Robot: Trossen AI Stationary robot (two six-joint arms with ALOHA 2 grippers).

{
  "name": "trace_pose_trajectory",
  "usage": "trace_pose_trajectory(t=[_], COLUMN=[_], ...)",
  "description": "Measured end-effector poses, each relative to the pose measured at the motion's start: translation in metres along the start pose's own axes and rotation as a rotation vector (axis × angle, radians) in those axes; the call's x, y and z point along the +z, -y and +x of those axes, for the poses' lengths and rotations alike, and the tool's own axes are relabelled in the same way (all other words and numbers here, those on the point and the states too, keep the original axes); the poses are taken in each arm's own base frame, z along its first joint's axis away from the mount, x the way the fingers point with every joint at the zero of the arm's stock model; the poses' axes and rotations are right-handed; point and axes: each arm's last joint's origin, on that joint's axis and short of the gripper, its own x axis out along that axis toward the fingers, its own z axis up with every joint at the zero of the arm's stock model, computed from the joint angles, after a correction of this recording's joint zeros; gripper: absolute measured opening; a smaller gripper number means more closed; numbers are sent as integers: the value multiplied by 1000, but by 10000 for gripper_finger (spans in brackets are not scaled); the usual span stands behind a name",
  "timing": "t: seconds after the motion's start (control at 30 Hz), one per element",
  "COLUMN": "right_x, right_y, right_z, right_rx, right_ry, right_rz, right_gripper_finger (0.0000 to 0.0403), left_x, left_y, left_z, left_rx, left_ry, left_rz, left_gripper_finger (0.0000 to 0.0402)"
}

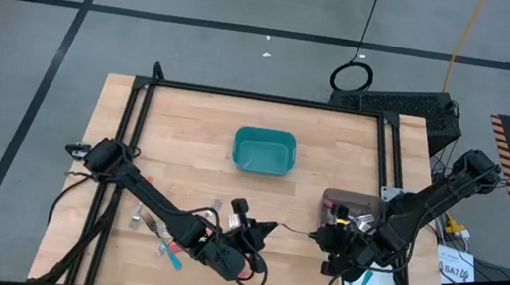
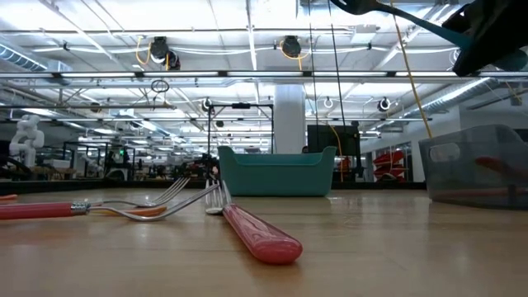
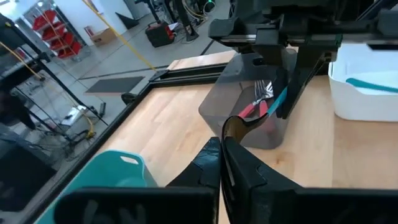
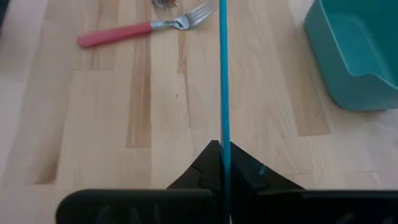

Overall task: Sort silverware by color (type)
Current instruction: Put the blue fork into the white bin

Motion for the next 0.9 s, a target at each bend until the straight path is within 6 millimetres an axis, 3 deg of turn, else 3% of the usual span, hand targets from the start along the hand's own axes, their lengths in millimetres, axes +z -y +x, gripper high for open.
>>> trace_pose_trajectory(t=[0.13,0.33,0.57,0.73,0.9], right_x=[1,5,11,15,24], right_y=[-3,1,13,16,8], right_z=[-1,-2,-13,-15,-15], right_rx=[11,-59,-153,-243,-177], right_ry=[24,99,195,335,415], right_rz=[56,74,57,99,102], right_gripper_finger=[39,130,223,249,248], left_x=[3,22,24,40,46], left_y=[2,0,8,10,11], left_z=[-13,-49,-88,-110,-119], left_rx=[28,19,153,226,223], left_ry=[18,76,114,136,147], left_rz=[61,83,144,137,127], left_gripper_finger=[6,6,5,5,5])
